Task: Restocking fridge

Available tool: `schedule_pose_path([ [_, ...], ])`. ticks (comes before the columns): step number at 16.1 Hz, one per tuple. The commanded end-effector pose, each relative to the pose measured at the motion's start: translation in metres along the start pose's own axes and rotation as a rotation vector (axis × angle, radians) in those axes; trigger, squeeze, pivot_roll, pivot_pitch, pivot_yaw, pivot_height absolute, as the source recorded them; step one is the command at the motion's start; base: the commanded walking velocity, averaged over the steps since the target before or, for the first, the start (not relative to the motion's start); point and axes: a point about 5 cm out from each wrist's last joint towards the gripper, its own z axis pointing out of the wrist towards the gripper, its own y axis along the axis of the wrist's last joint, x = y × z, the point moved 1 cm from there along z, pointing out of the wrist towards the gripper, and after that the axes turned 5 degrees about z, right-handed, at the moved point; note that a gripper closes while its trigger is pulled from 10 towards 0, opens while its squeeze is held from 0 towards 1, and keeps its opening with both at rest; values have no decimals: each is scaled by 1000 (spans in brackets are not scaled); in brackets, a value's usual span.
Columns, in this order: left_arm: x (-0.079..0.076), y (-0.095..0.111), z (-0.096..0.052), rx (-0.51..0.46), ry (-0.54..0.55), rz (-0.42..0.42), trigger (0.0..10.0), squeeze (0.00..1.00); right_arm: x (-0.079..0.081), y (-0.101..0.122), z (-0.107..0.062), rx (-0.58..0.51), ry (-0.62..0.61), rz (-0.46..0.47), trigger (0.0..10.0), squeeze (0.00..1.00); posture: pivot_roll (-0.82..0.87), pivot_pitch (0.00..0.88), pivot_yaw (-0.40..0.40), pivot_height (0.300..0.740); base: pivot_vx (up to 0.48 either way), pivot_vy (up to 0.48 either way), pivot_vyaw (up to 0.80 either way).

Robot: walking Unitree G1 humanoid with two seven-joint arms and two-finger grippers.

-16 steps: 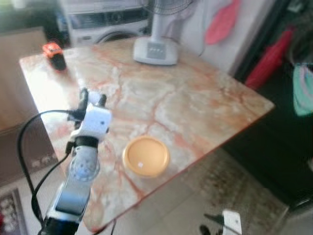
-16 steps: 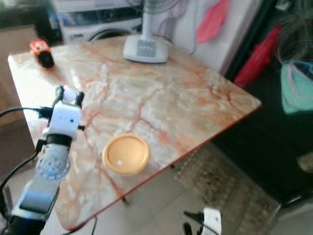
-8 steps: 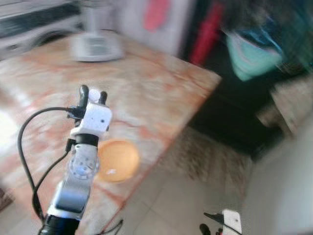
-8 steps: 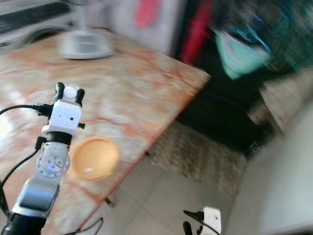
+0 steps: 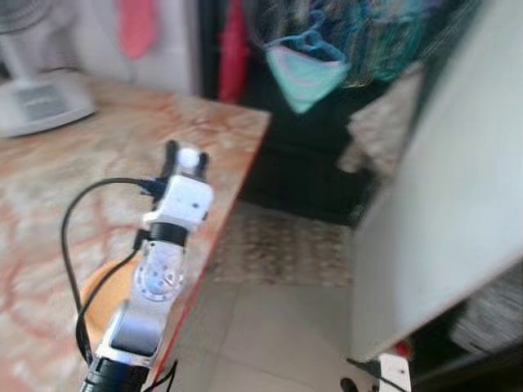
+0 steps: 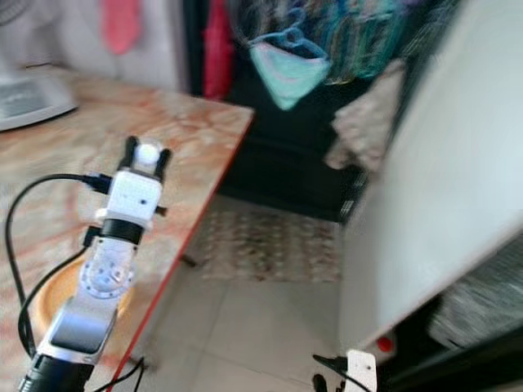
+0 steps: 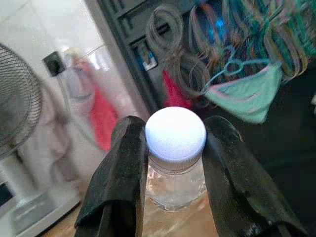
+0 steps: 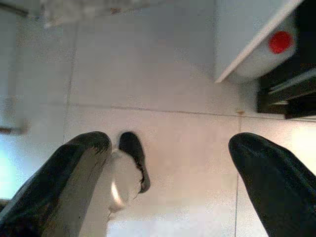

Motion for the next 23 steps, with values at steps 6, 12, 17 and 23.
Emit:
schedule_pose_path([
  [6,1,7,1,-44,-5,-22,10000,0,-2,-2,-1,8,-12,8,10000,0,-100,76,-61,740,0,0,-800],
  [12,0,6,1,-44,-10,-28,10000,0,-2,-2,-1,6,-12,8,10000,0,-102,76,-61,740,0,0,-800],
  [17,-2,5,0,-43,-20,-32,10000,0,-2,-2,-1,7,-12,11,10000,0,-107,78,-57,740,0,0,-800],
  [23,-3,1,0,-26,-26,-32,10000,0,-1,-3,-1,7,-11,12,10000,0,-102,76,-54,740,0,0,-800],
])
